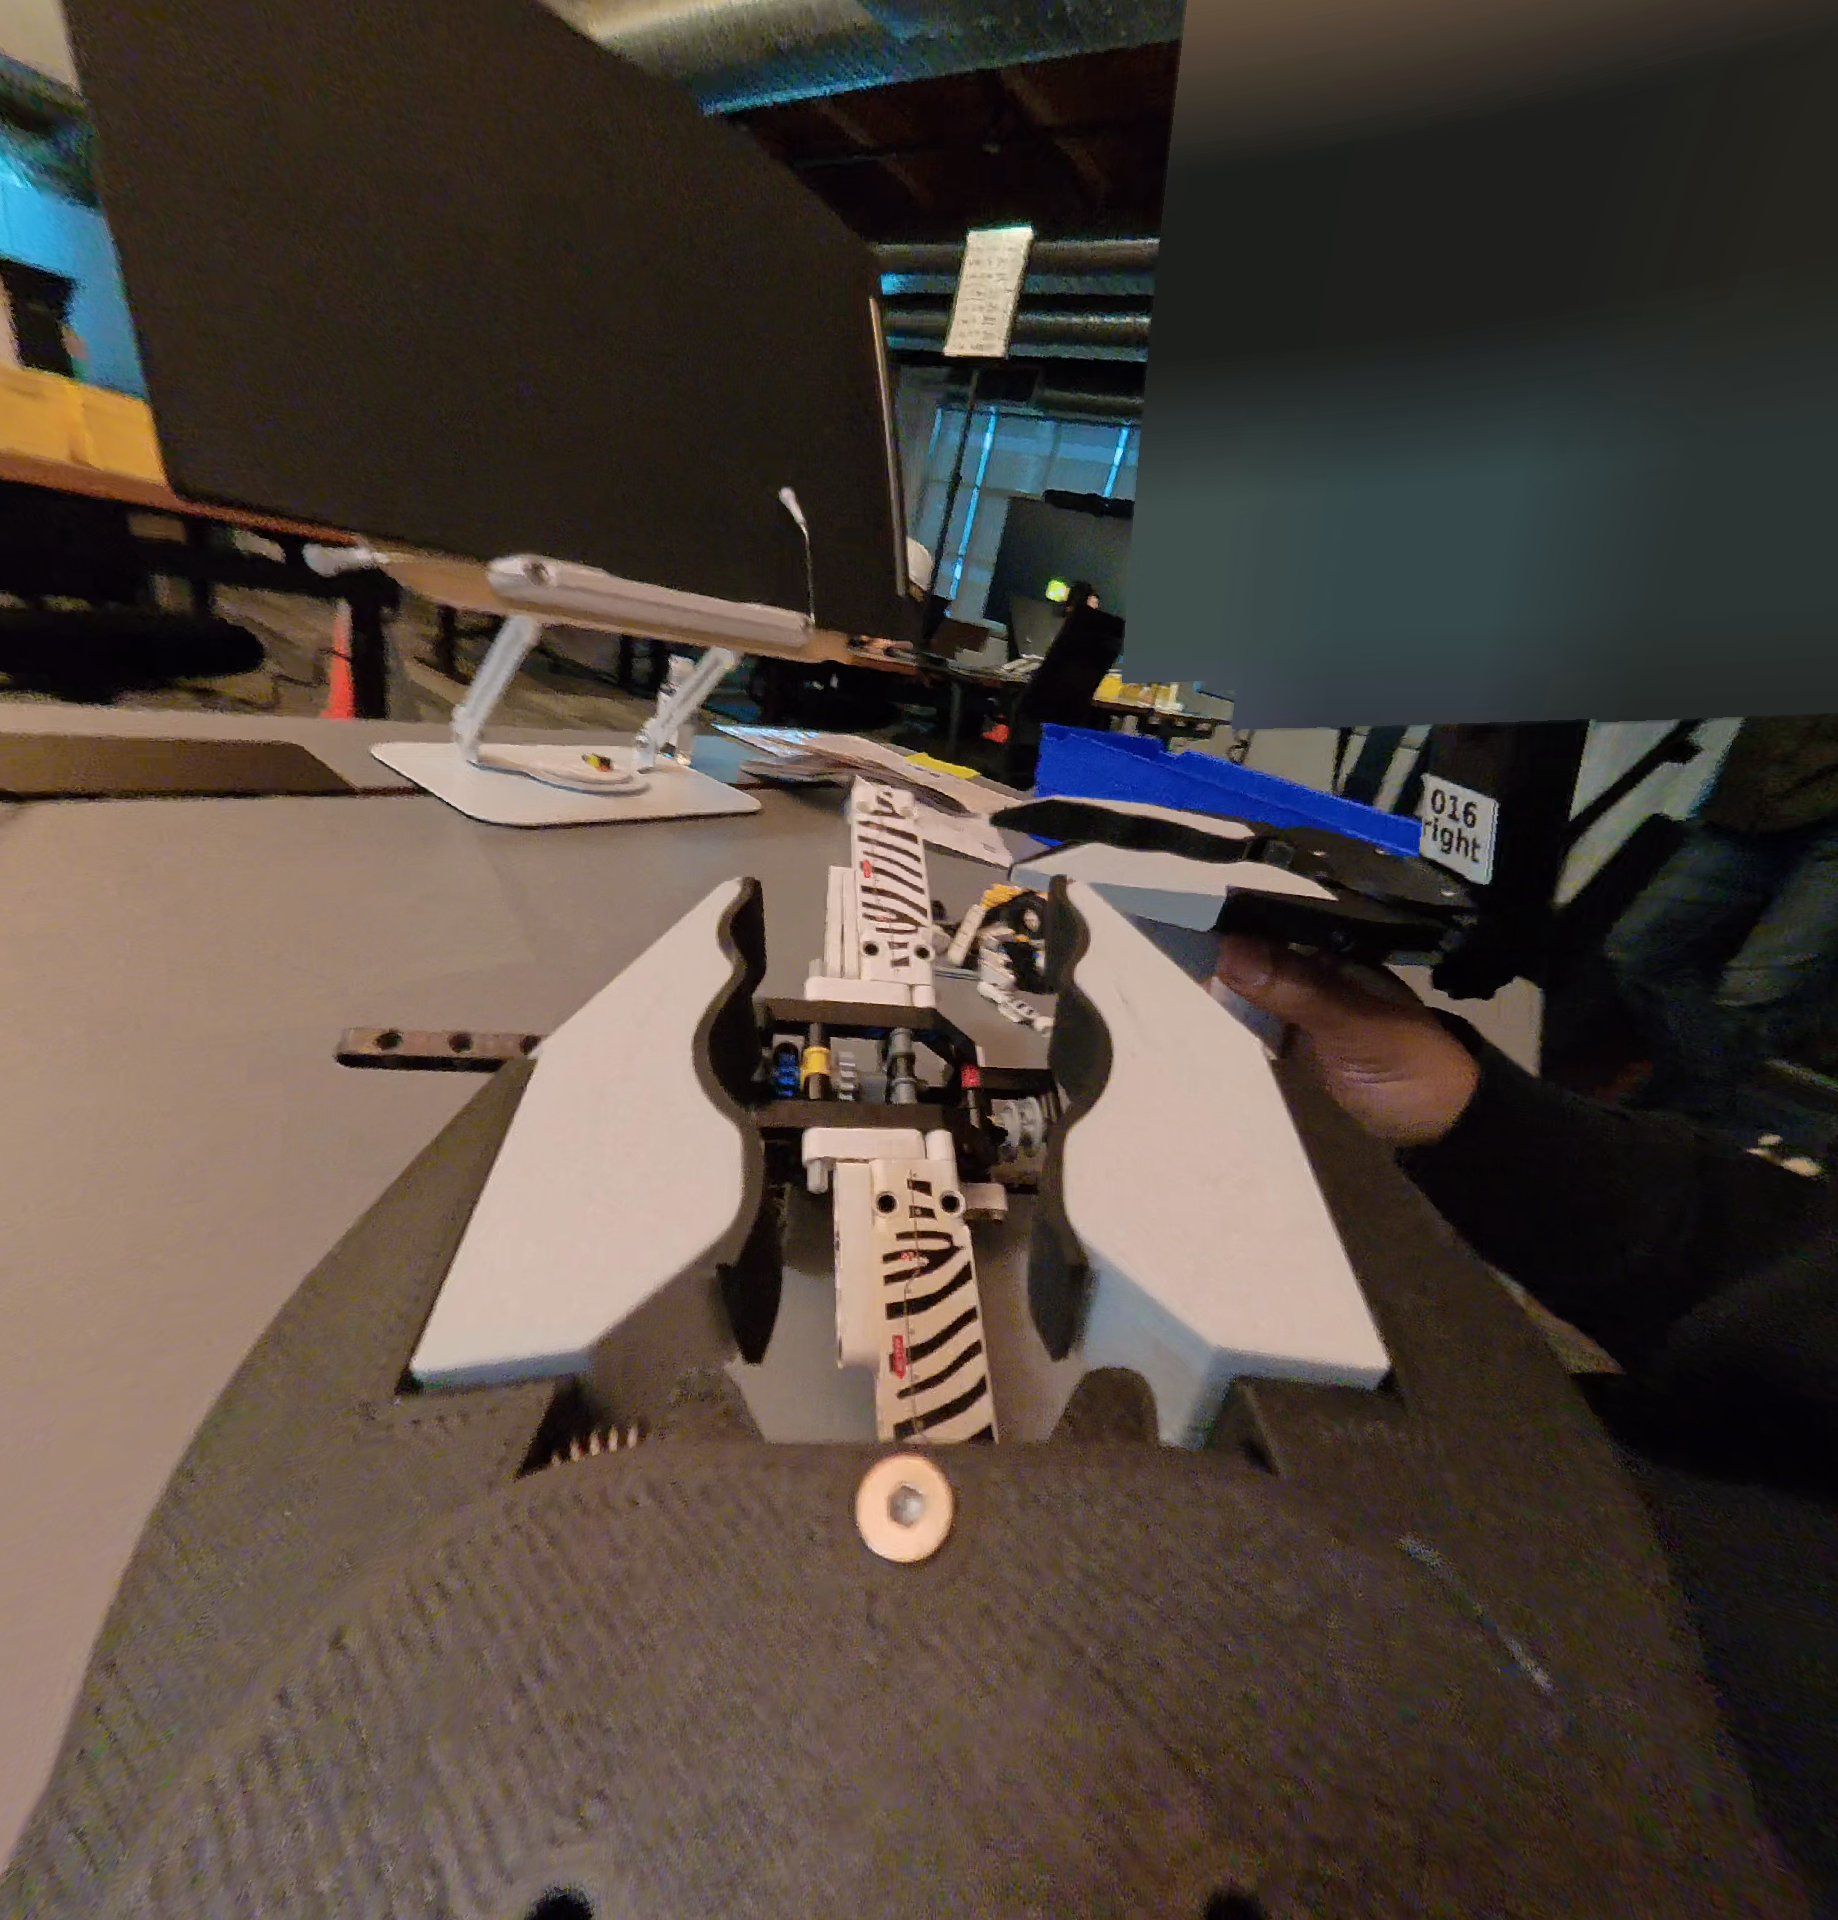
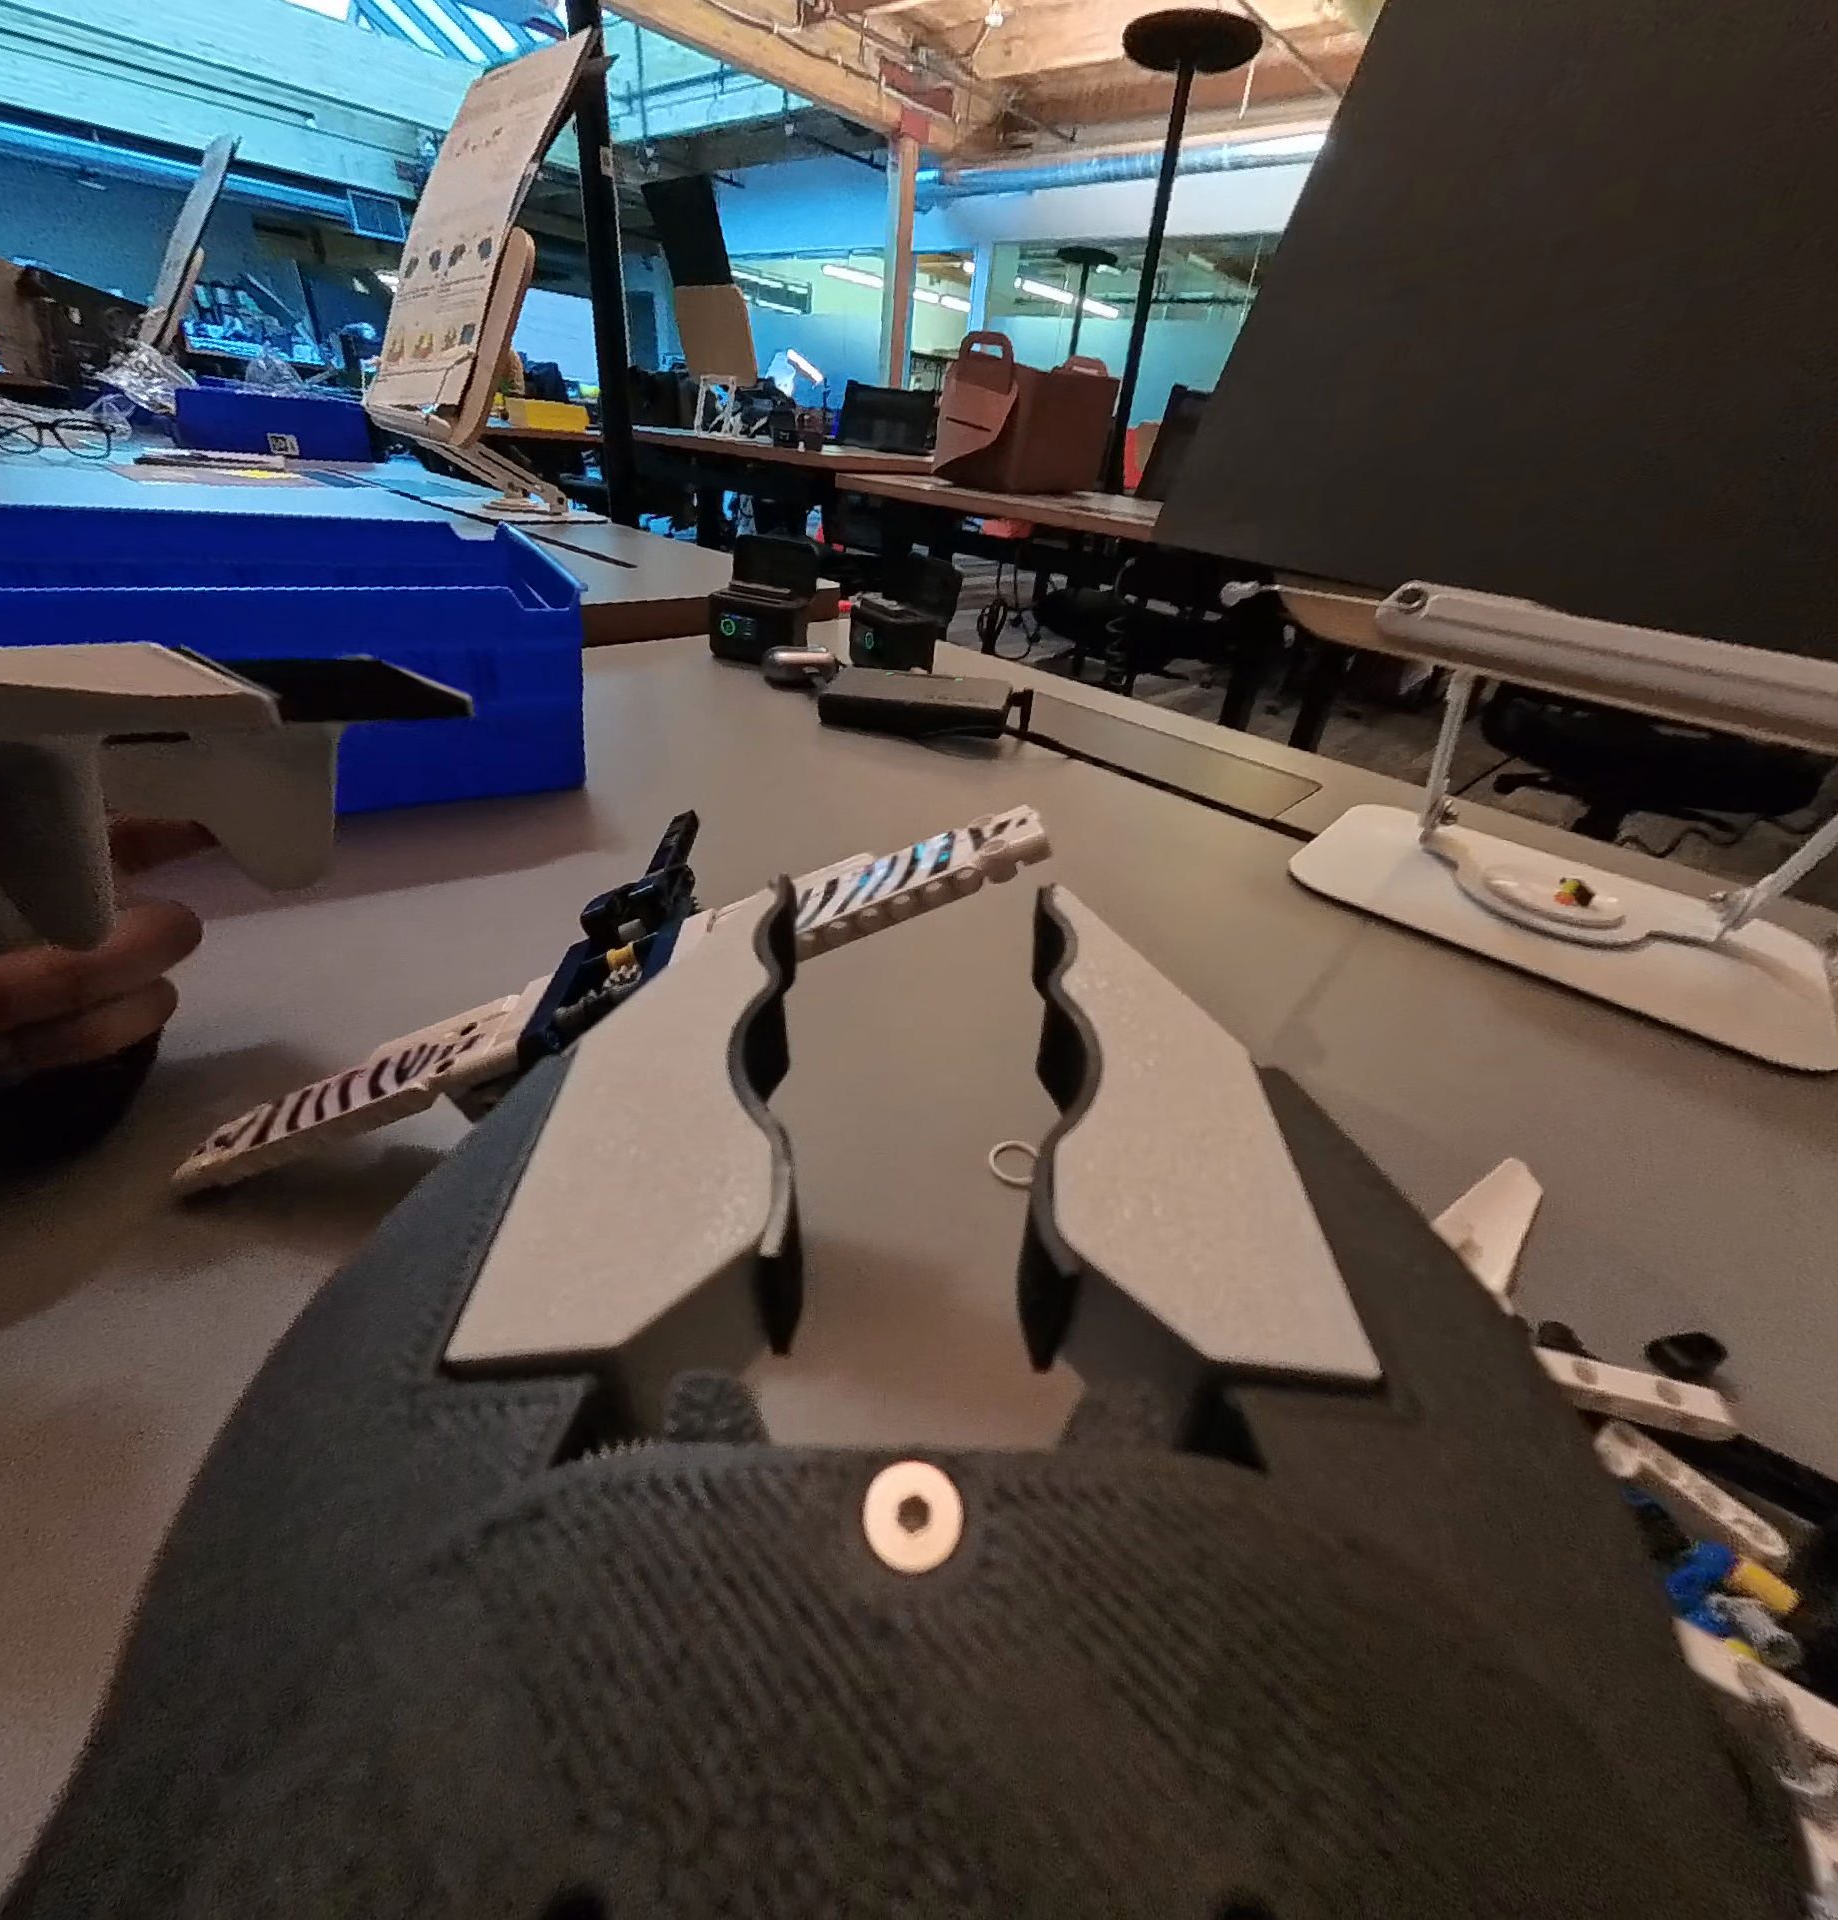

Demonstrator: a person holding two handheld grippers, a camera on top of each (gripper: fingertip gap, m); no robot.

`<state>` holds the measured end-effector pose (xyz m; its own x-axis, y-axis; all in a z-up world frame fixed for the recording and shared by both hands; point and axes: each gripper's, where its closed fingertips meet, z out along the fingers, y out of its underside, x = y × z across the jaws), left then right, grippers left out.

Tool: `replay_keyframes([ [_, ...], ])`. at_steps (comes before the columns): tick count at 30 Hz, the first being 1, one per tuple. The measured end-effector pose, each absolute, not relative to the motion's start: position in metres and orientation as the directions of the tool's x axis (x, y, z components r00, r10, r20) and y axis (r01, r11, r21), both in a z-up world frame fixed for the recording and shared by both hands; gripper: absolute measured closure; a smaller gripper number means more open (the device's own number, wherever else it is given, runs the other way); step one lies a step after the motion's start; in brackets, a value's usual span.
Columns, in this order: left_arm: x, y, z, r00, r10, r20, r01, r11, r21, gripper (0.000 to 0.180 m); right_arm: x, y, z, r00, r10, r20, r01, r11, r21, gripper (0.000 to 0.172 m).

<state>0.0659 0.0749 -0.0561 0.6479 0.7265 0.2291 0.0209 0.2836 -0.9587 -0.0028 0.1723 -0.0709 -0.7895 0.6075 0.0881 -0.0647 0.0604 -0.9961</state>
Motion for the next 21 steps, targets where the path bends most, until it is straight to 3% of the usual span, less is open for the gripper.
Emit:
replay_keyframes([
  [5, 0.067, 0.069, -0.053, 0.598, 0.784, 0.165, -0.059, 0.248, -0.967, 0.135, -0.004, 0.166, -0.078, -0.800, 0.594, 0.087, -0.041, 0.091, -0.995, 0.121],
  [21, 0.067, 0.055, -0.051, 0.637, 0.679, 0.365, 0.038, 0.445, -0.895, 0.134, -0.008, 0.162, -0.086, -0.804, 0.589, 0.081, -0.005, 0.129, -0.992, 0.120],
])
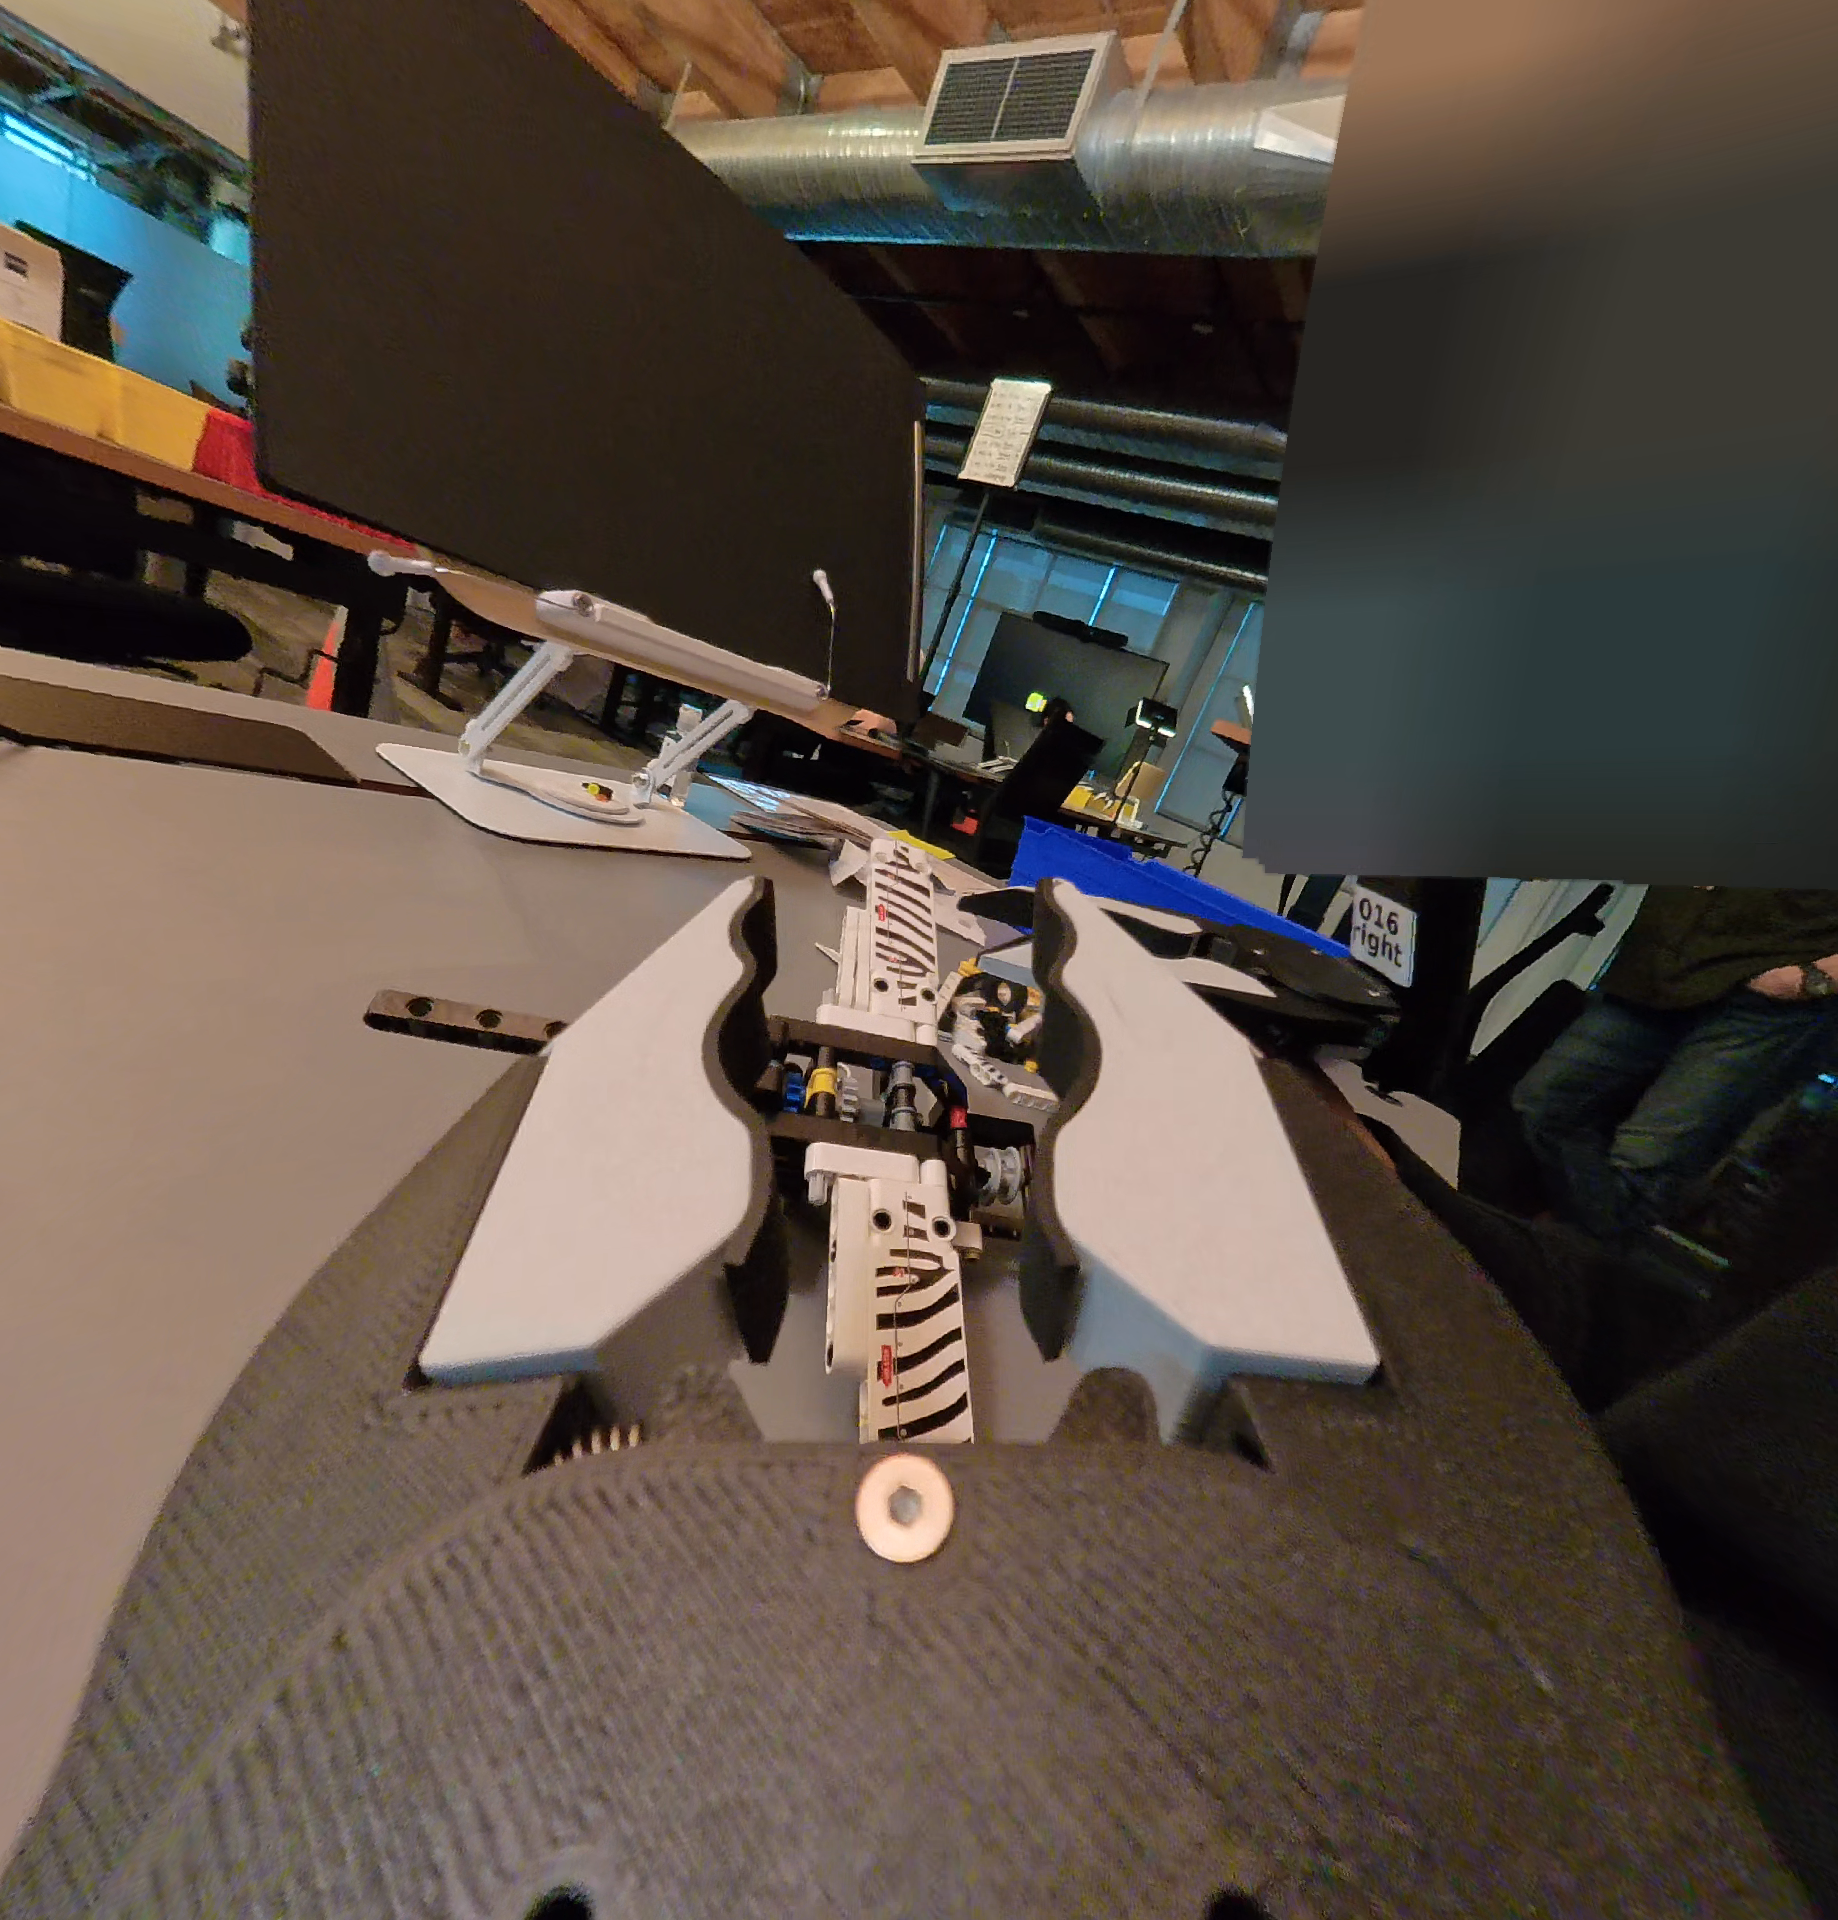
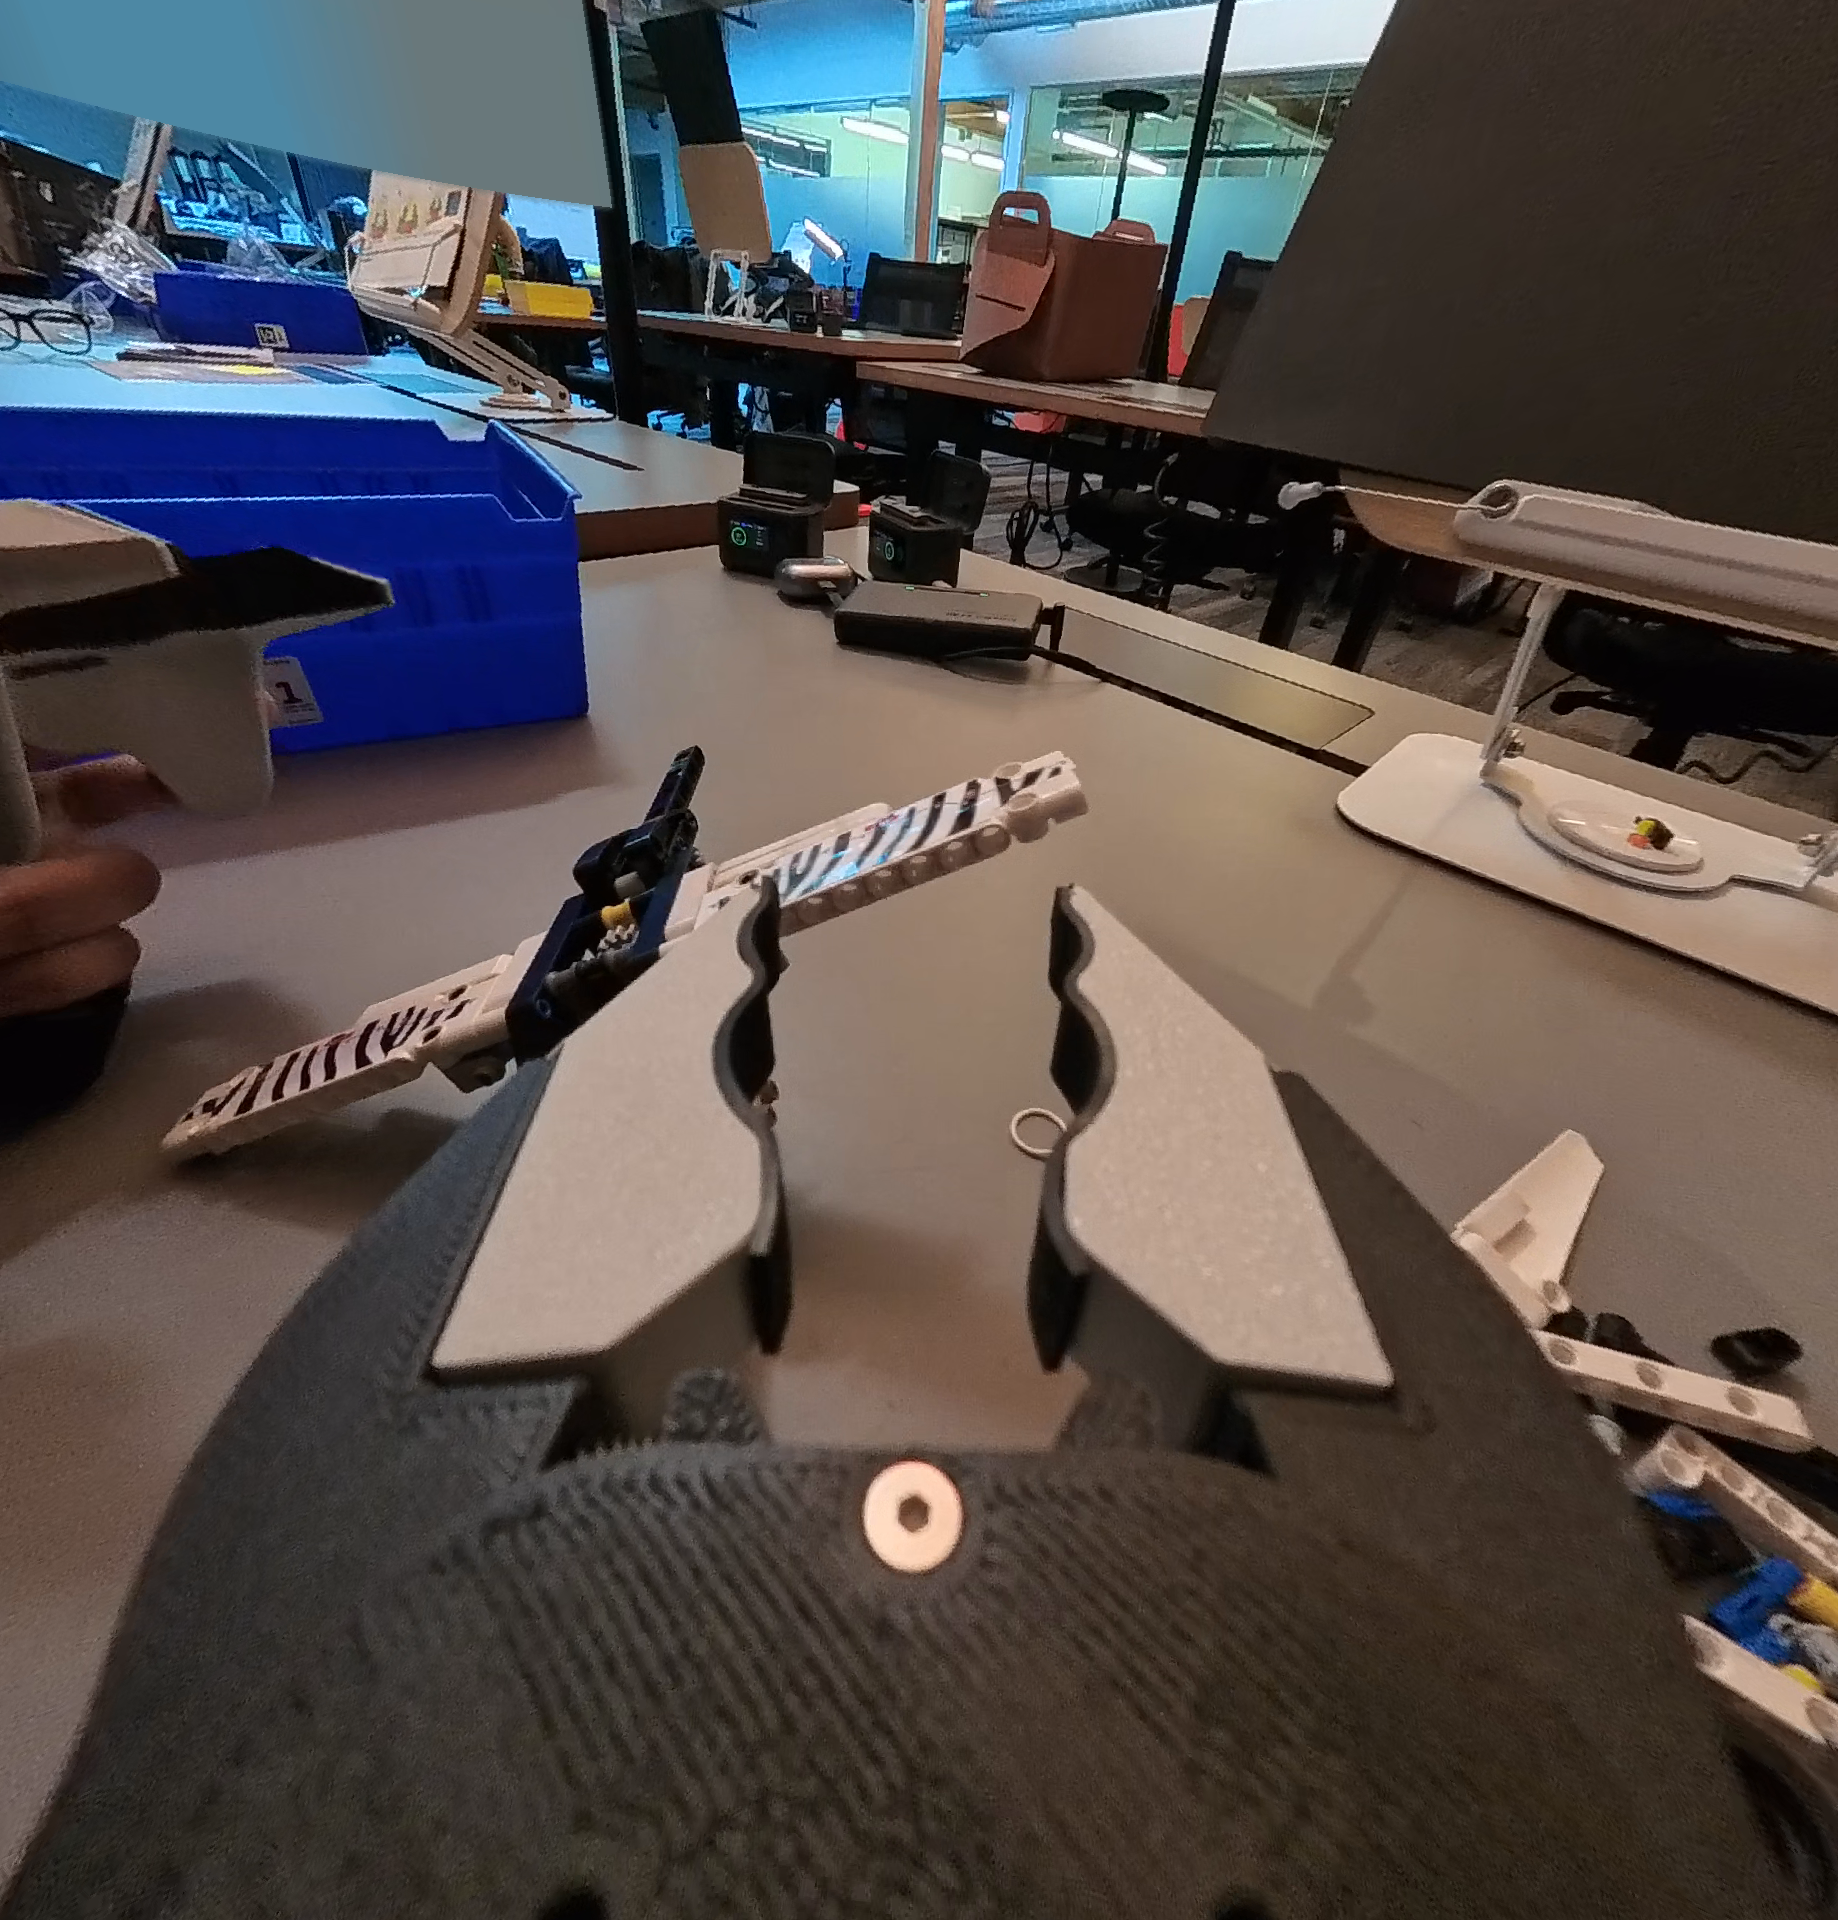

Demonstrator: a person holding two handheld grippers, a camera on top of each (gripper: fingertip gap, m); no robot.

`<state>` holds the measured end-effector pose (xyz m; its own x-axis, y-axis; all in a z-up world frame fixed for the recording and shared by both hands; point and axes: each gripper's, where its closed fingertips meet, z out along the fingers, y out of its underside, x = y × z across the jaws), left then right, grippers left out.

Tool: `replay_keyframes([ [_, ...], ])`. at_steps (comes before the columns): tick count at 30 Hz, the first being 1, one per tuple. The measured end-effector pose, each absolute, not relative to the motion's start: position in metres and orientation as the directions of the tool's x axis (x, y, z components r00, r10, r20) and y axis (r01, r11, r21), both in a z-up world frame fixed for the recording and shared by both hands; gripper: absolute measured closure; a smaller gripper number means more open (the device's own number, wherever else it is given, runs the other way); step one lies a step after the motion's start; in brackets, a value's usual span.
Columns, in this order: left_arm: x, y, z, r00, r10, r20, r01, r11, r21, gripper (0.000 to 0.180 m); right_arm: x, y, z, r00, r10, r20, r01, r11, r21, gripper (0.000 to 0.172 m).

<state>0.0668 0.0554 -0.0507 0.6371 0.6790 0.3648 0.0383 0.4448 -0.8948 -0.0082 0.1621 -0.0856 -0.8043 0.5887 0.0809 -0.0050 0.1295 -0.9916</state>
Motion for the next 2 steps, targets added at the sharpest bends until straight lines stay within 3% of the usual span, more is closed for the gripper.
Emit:
replay_keyframes([
  [2, 0.0658, 0.0544, -0.0514, 0.638, 0.667, 0.384, 0.053, 0.459, -0.887, 0.133, -0.0077, 0.1618, -0.0856, -0.805, 0.587, 0.084, -0.009, 0.131, -0.991, 0.121],
])
